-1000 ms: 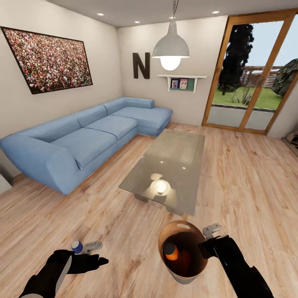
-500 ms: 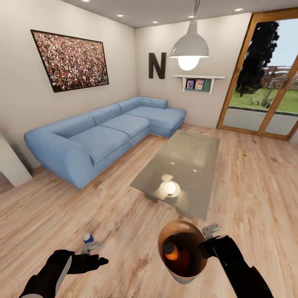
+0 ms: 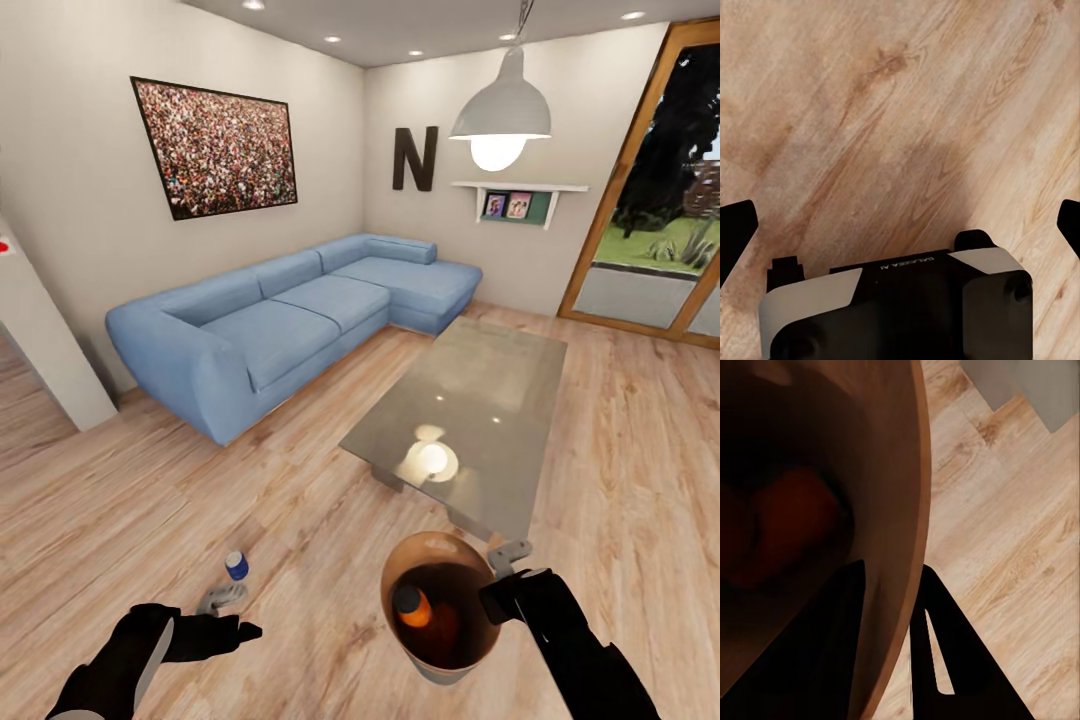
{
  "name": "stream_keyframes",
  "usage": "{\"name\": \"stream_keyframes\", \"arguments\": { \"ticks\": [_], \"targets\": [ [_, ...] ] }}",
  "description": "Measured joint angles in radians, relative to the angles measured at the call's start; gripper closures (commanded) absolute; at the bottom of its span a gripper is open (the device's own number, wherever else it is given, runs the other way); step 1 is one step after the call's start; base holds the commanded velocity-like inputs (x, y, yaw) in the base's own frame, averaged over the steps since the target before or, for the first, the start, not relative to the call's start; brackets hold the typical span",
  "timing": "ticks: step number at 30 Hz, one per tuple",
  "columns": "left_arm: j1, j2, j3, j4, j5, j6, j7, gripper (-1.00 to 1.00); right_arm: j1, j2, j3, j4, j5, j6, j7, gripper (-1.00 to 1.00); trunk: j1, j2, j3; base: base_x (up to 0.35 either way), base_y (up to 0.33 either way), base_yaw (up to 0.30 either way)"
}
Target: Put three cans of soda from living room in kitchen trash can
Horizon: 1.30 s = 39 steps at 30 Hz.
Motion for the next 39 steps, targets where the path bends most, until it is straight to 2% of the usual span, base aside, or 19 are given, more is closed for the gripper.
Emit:
{"name": "stream_keyframes", "arguments": {
  "ticks": [20,34,39],
  "targets": [
    [0.000,0.000,-0.001,0.000,0.006,-0.010,0.001,-1.00,0.000,0.002,0.000,0.004,-0.001,-0.005,0.000,1.00,0.000,0.000,0.001,0.000,0.000,0.000],
    [0.000,0.001,-0.001,0.009,0.006,-0.021,-0.006,-1.00,0.000,0.002,0.000,0.005,-0.003,-0.004,0.000,1.00,0.000,0.000,0.020,0.000,0.000,0.000],
    [0.000,0.001,-0.001,0.011,0.006,-0.021,-0.009,-1.00,0.000,0.002,0.000,0.005,-0.003,-0.004,0.000,1.00,-0.019,0.035,0.036,0.000,0.000,0.000]
  ]
}}
